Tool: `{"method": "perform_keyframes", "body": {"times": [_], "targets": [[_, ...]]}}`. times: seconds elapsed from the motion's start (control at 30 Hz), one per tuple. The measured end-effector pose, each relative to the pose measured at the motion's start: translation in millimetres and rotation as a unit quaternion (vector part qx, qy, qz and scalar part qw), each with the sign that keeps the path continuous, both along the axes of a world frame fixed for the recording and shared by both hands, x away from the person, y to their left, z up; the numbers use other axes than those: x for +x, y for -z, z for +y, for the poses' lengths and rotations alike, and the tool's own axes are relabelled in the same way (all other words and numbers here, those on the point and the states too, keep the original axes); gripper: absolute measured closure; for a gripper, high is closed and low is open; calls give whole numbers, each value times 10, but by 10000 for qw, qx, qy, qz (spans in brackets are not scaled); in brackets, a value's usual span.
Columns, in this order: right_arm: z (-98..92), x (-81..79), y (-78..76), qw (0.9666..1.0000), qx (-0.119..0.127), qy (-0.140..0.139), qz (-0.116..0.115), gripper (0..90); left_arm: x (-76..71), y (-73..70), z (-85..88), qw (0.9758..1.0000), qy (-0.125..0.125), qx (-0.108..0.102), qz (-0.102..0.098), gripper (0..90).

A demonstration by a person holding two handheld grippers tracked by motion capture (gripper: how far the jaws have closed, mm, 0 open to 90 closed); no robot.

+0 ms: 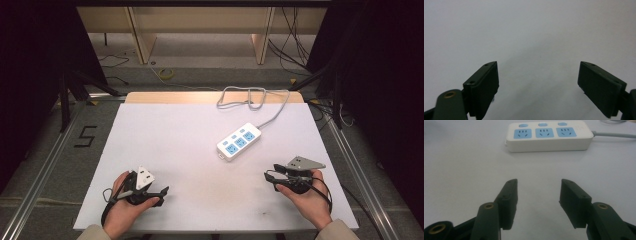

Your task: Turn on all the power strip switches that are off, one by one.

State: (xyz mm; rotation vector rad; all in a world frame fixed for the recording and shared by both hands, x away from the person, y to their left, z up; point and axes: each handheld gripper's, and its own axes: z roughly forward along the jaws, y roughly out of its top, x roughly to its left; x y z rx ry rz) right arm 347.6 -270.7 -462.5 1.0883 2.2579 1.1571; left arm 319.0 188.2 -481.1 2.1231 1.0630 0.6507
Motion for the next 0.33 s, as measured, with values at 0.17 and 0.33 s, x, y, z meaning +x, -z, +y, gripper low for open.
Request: {"method": "perform_keyframes", "body": {"times": [0.17,0.33], "targets": [[3,0,21,10000,-5,-11,22,487,9,3,2,10000,-18,-15,0,170],[6,-5,30,10000,14,-20,0,478,20,4,7,10000,-22,-7,23,169]]}}
